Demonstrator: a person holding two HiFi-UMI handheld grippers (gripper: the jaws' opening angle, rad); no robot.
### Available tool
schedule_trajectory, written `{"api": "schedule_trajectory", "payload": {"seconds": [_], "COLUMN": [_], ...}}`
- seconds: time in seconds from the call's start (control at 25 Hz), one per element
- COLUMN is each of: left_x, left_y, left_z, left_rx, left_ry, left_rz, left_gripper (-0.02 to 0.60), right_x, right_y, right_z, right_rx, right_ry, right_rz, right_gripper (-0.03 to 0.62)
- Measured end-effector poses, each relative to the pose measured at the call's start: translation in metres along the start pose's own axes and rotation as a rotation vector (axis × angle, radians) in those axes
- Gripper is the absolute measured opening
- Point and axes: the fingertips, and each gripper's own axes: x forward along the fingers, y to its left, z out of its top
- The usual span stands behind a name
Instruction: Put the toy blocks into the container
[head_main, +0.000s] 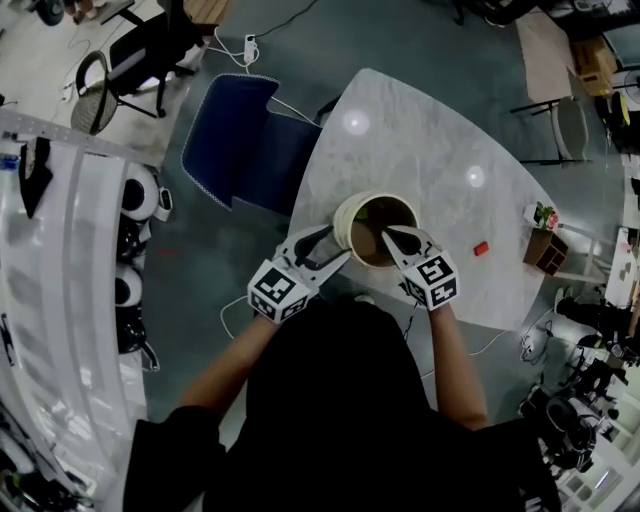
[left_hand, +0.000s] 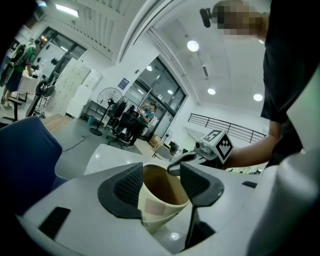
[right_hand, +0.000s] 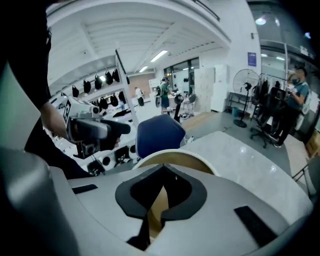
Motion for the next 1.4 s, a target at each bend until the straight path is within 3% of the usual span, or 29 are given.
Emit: {"api": "schedule_trajectory", "payload": {"seconds": [0.08, 0.24, 0.36, 0.64, 0.8, 0.88, 1.4], "left_x": [0.010, 0.035, 0.057, 0.113, 0.143, 0.157, 0.221], "left_y": [-0.015, -0.050, -0.084, -0.188, -0.251, -0.282, -0.454], "left_z": [0.001, 0.009, 0.009, -0.023, -0.043, -0.056, -0.152], "left_rx": [0.027, 0.084, 0.106, 0.124, 0.139, 0.146, 0.235], "left_ry": [0.013, 0.011, 0.009, 0.048, 0.065, 0.076, 0.212], "left_rz": [-0.025, -0.060, -0.091, -0.194, -0.278, -0.308, -0.475], "left_gripper": [0.209, 0.209, 0.203, 0.176, 0.066, 0.050, 0.008], "right_x": [-0.026, -0.090, -0.136, -0.250, -0.312, -0.338, -0.490], "right_y": [-0.007, -0.021, -0.023, -0.032, -0.037, -0.034, -0.005], "right_z": [0.000, -0.010, -0.035, -0.127, -0.177, -0.199, -0.352], "right_rx": [0.058, 0.279, 0.365, 0.457, 0.477, 0.486, 0.566], "right_ry": [-0.080, -0.276, -0.353, -0.443, -0.491, -0.511, -0.587], "right_rz": [-0.061, -0.181, -0.277, -0.484, -0.605, -0.630, -0.905], "right_gripper": [0.000, 0.000, 0.000, 0.000, 0.000, 0.000, 0.000]}}
